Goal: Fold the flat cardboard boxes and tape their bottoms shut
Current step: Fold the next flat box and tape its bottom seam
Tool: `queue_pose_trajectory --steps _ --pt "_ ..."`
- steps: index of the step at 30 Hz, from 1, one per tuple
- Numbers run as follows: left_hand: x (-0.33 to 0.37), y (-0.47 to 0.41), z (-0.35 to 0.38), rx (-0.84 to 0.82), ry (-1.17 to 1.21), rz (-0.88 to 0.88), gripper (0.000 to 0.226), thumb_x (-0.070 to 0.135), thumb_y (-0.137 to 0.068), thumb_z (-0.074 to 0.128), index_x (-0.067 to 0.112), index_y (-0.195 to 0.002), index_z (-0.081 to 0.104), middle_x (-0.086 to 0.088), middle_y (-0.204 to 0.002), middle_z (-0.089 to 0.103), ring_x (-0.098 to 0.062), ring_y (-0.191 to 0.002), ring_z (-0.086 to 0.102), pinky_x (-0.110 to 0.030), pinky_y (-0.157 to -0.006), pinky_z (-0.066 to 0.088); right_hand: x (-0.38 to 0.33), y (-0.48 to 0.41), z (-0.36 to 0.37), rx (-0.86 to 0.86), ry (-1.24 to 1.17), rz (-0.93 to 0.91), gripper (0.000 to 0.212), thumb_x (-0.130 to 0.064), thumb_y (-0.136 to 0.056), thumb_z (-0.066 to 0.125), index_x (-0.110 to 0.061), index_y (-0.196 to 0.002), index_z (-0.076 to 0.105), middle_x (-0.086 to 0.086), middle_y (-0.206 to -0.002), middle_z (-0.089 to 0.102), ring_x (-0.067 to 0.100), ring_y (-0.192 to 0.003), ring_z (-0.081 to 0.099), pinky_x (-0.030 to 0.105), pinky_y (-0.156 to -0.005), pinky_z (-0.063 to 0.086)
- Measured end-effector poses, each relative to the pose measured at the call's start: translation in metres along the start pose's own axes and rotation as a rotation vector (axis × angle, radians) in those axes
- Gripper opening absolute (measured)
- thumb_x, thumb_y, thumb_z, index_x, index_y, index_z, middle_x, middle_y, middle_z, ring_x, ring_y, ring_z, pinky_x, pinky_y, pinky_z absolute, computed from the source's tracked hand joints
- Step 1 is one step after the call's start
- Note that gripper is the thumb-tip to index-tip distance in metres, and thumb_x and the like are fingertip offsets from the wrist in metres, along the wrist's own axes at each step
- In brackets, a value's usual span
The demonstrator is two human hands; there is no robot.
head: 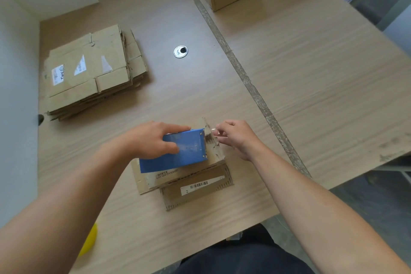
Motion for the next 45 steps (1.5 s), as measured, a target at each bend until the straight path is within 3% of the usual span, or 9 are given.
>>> queue_pose_trajectory --steps 6,10,16,22,25,30,37,41,45 --pt "-0.004 0.006 0.006 0.016 0.166 -0.016 0.070 0.048 -0.069 0.050 0.055 -0.138 0.043 0.009 -0.127 0.060 -0.018 -0.106 0.055 -0.029 -0.081 0.043 0.005 0.018 -0.001 -0.008 0.237 -0.183 0.010 -0.024 -0.096 0.063 -0.033 -0.092 0.067 -0.005 -0.096 0.062 0.011 -0.085 0.063 0.026 -0.073 0.059" --pt "-0.009 0.011 0.009 0.008 0.186 -0.006 0.069 0.049 -0.070 0.049 0.057 -0.138 0.041 0.010 -0.127 0.059 -0.017 -0.105 0.057 -0.028 -0.078 0.044 0.019 0.023 -0.007 -0.156 0.283 -0.265 0.049 -0.017 -0.092 0.068 -0.048 -0.127 0.051 -0.010 -0.115 0.060 0.010 -0.096 0.062 0.026 -0.089 0.054" --pt "-0.012 0.024 0.013 0.050 0.156 0.028 0.061 0.051 -0.074 0.047 0.070 -0.130 0.031 0.013 -0.123 0.060 -0.013 -0.098 0.058 -0.032 -0.078 0.049 0.015 0.014 0.004 -0.126 0.325 -0.331 0.050 -0.019 -0.087 0.074 -0.045 -0.115 0.041 -0.021 -0.119 0.053 0.007 -0.103 0.062 0.021 -0.084 0.050" --pt "-0.016 0.041 0.022 0.152 0.150 0.101 0.058 0.049 -0.078 0.048 0.081 -0.121 0.025 0.012 -0.114 0.065 -0.017 -0.086 0.061 -0.038 -0.077 0.053 0.029 0.007 0.008 -0.238 0.412 -0.285 0.099 -0.027 -0.082 0.079 -0.054 -0.149 0.011 -0.021 -0.146 0.035 0.004 -0.128 0.048 0.023 -0.103 0.041" --pt "-0.021 0.046 0.019 0.201 0.144 0.119 0.059 0.057 -0.076 0.044 0.084 -0.124 0.022 0.009 -0.103 0.068 -0.017 -0.078 0.060 -0.037 -0.072 0.052 0.022 0.003 0.007 -0.301 0.562 -0.353 0.089 -0.031 -0.084 0.076 -0.060 -0.144 0.017 -0.015 -0.154 0.028 0.004 -0.140 0.031 0.031 -0.116 0.030" --pt "-0.035 0.063 0.011 0.327 0.243 0.121 0.061 0.060 -0.076 0.045 0.077 -0.132 0.027 0.009 -0.105 0.068 -0.020 -0.082 0.063 -0.043 -0.072 0.054 0.007 -0.005 0.017 -0.250 0.861 -0.500 0.083 -0.037 -0.085 0.074 -0.033 -0.153 0.026 -0.005 -0.165 0.014 0.016 -0.152 0.009 0.038 -0.123 0.012" --pt "-0.064 0.108 -0.017 0.594 0.384 0.039 0.064 0.051 -0.075 0.058 0.070 -0.133 0.038 0.011 -0.116 0.067 -0.016 -0.092 0.063 -0.034 -0.076 0.053 -0.013 -0.008 0.040 -0.303 1.325 -0.657 0.084 -0.047 -0.091 0.059 -0.043 -0.154 0.004 -0.030 -0.154 -0.029 0.006 -0.145 -0.029 0.057 -0.113 0.024" --pt "-0.088 0.132 -0.028 0.712 0.333 -0.148 0.067 0.044 -0.075 0.057 0.061 -0.137 0.042 0.003 -0.102 0.067 -0.015 -0.082 0.060 -0.028 -0.070 0.049 -0.016 -0.002 0.056 -0.460 1.562 -0.863 0.057 -0.041 -0.098 0.050 -0.039 -0.151 0.029 -0.016 -0.165 -0.007 0.013 -0.148 -0.024 0.050 -0.120 0.010" --pt "-0.104 0.147 -0.018 0.761 0.379 -0.255 0.068 0.045 -0.074 0.057 0.057 -0.140 0.043 0.002 -0.100 0.067 -0.015 -0.083 0.061 -0.026 -0.070 0.047 -0.013 -0.002 0.060 -0.611 1.681 -0.794 0.054 -0.052 -0.100 0.041 -0.032 -0.149 0.035 -0.012 -0.166 -0.001 0.018 -0.152 -0.015 0.048 -0.123 0.007"
Point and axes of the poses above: each hand's wrist, its own y-axis away from the middle knuckle, its own z-axis out of the palm, x = y × z, the point moved 5 cm from there along -y, towards the middle knuckle
